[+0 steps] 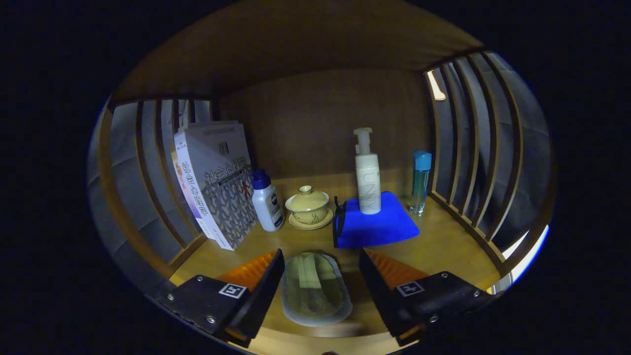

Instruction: Pull open the drawer, take out the items inside it, and place them on the countertop above the cabinet.

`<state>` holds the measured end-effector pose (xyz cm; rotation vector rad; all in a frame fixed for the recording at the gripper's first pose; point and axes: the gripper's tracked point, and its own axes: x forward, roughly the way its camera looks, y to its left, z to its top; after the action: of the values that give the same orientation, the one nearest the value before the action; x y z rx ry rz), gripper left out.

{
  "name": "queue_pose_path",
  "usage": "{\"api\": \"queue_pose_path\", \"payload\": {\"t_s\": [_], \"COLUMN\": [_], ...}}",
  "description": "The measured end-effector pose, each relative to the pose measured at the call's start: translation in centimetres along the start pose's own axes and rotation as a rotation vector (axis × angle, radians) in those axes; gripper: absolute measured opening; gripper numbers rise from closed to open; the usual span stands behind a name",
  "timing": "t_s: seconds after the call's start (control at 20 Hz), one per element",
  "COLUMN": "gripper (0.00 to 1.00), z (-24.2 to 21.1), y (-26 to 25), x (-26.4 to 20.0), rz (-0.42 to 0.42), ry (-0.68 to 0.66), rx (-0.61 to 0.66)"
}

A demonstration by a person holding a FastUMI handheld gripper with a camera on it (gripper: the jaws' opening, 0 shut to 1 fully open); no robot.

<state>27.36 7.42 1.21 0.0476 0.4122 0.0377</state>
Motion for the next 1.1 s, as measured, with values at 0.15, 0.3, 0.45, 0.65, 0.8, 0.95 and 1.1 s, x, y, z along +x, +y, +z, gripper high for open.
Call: {"api": "queue_pose_path", "payload": {"t_s": [0.15,0.3,0.45,0.65,0.8,0.95,1.1], "gripper": [0.95,0.95,0.95,0.95,0.94,0.95,0.95], "z": [0.6,0.2,-1.0,-3.8,-5.8,-7.8,-9.3], "y": [-0.3,-0.4,0.0,1.1,2.5,2.7,2.7], "x": [-3.1,-6.7,-10.1,-14.2,-16.9,-19.2,-21.5], "rz": [0.008,0.02,0.046,0.087,0.127,0.133,0.134], "ry": [-0.07,-0.124,-0.167,-0.207,-0.209,-0.213,-0.243], "rx": [0.008,-0.009,-0.004,-0.024,-0.003,-0.015,-0.048]}}
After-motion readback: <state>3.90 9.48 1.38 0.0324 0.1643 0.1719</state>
